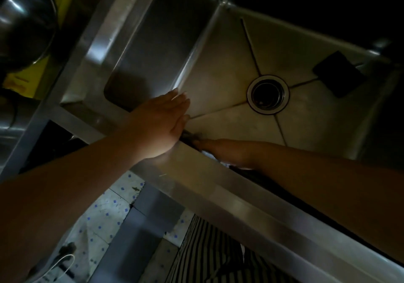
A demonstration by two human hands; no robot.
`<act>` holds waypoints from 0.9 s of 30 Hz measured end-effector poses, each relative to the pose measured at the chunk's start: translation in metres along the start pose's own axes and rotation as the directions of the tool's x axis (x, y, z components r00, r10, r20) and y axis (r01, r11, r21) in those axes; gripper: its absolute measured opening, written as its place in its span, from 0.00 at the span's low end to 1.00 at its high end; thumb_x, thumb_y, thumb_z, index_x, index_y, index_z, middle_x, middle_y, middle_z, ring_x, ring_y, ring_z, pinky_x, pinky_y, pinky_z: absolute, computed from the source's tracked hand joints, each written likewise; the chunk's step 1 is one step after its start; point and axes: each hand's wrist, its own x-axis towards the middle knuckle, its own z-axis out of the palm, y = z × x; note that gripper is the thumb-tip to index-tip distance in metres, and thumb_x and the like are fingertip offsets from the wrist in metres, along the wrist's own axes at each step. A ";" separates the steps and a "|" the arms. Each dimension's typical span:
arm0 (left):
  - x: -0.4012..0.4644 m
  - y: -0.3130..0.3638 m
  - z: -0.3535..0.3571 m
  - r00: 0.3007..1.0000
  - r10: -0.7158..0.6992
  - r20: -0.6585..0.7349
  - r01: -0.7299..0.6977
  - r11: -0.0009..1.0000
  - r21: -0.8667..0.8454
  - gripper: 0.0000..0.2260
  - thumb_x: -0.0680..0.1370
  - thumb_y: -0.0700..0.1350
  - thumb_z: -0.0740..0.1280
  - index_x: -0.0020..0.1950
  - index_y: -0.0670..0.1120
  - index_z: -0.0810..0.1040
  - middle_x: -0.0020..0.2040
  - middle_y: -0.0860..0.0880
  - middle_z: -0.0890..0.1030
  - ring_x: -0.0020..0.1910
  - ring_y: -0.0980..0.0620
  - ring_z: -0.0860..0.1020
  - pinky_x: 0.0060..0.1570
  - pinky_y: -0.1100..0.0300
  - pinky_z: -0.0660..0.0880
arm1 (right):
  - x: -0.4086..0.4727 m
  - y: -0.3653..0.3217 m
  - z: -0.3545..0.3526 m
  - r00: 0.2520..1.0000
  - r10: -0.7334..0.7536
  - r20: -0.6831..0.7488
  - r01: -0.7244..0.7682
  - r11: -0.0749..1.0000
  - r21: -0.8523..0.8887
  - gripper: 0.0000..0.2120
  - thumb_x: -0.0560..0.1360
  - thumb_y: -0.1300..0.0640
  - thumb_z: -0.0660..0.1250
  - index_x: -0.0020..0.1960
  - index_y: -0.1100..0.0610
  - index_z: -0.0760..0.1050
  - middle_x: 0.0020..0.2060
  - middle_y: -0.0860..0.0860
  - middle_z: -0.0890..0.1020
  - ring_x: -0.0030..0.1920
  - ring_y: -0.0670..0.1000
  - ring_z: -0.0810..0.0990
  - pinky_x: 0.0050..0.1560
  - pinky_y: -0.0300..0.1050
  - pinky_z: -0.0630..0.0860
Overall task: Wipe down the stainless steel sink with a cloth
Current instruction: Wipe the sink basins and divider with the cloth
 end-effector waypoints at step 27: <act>-0.006 0.023 -0.004 1.000 0.016 0.026 -0.015 0.999 -0.040 0.21 0.81 0.50 0.49 0.71 0.41 0.62 0.73 0.42 0.62 0.74 0.47 0.57 0.70 0.53 0.55 | -0.036 0.065 -0.020 0.959 0.277 -0.061 -0.280 0.959 -0.045 0.25 0.79 0.38 0.51 0.67 0.53 0.68 0.61 0.56 0.76 0.60 0.57 0.75 0.52 0.45 0.73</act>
